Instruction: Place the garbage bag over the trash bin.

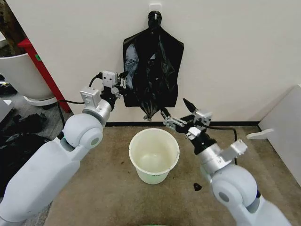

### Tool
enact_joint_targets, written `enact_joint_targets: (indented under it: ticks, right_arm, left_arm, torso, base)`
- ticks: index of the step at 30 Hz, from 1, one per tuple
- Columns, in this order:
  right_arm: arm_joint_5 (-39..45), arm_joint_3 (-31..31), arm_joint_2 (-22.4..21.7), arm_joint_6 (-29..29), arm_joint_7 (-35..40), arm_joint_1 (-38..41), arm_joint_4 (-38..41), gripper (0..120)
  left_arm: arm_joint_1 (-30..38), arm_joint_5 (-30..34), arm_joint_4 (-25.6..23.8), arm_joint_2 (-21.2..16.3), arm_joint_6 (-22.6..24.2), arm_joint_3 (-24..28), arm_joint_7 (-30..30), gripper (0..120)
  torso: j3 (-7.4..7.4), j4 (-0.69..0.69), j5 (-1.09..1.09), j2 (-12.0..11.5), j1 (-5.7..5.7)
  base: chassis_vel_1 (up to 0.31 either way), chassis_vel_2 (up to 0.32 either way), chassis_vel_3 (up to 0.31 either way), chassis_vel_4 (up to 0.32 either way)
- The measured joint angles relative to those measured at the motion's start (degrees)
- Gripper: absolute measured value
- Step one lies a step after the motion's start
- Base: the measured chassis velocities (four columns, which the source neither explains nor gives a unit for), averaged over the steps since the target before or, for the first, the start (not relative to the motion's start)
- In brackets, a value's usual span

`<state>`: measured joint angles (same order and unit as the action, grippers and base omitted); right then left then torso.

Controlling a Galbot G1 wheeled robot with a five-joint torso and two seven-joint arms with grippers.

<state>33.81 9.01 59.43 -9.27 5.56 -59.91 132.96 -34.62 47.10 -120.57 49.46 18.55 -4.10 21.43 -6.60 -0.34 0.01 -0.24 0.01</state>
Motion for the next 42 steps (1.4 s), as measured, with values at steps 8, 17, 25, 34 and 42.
enact_joint_targets:
  ticks: [8,17,25,34,42]
  right_arm:
    - [-2.6,-7.0,-1.2,-3.9,1.4,12.0,-3.4,100]
    - [0.9,-16.7,0.6,-10.5,10.2,25.7,-10.2,100]
    - [1.1,-21.1,1.5,-14.4,15.5,29.8,-12.1,100]
    - [1.1,-22.1,1.8,-15.3,17.6,32.8,-14.6,98]
    - [0.8,-21.6,1.7,-14.9,17.9,32.8,-16.9,75]
  left_arm:
    - [-0.2,2.1,-0.3,-0.2,0.1,-0.9,0.6,0]
    - [-1.4,2.7,-1.9,-0.2,-0.1,-1.5,0.7,0]
    - [-2.9,2.7,-2.8,-0.1,-0.5,-1.9,0.5,0]
    - [-3.7,2.6,-3.6,-0.1,-0.5,-2.0,0.3,0]
    - [-4.5,2.5,-4.2,-0.2,-0.5,-2.2,0.0,0]
  torso:
    - [0.0,0.0,-0.01,0.0,0.0]
    - [0.0,-0.01,-0.01,0.0,0.0]
    - [0.0,0.0,-0.01,0.0,0.0]
    - [0.0,-0.01,-0.01,0.0,0.0]
    - [0.0,-0.01,0.0,0.0,0.0]
  base:
    - [0.0,0.0,0.0,0.0]
    - [0.0,0.0,0.0,0.0]
    - [0.0,0.0,0.0,0.0]
    - [0.0,0.0,0.0,0.0]
    - [0.0,0.0,0.0,0.0]
